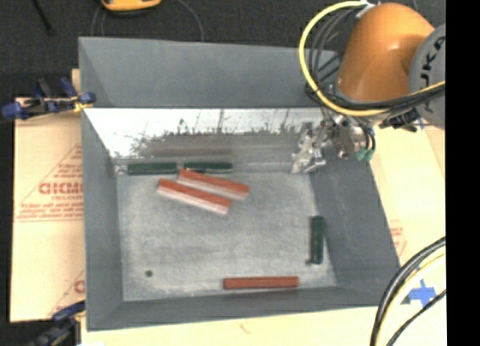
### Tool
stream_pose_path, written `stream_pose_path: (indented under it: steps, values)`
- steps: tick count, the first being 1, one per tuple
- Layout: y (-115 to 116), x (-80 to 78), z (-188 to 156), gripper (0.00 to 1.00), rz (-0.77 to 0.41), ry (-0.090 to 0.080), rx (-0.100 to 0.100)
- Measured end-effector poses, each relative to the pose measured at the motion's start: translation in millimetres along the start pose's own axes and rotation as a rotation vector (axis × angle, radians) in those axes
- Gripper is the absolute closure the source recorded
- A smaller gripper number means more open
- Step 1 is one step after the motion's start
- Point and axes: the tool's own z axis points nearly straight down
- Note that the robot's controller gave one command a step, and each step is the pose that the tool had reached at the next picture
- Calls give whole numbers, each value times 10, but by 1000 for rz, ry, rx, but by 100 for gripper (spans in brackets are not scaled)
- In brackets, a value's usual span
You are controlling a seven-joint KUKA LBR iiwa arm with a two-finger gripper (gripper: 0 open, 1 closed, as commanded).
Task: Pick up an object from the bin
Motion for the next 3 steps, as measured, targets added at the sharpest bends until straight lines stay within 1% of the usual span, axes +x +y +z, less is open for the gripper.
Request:
stream_pose_path:
  steps: [1, 2, 3]
  values:
    - [637, 163, 385, 0, -506, -3, 0]
    - [707, 190, 433, 0, -513, -2, -2]
    - [802, 103, 874, 0, -497, -11, 2]
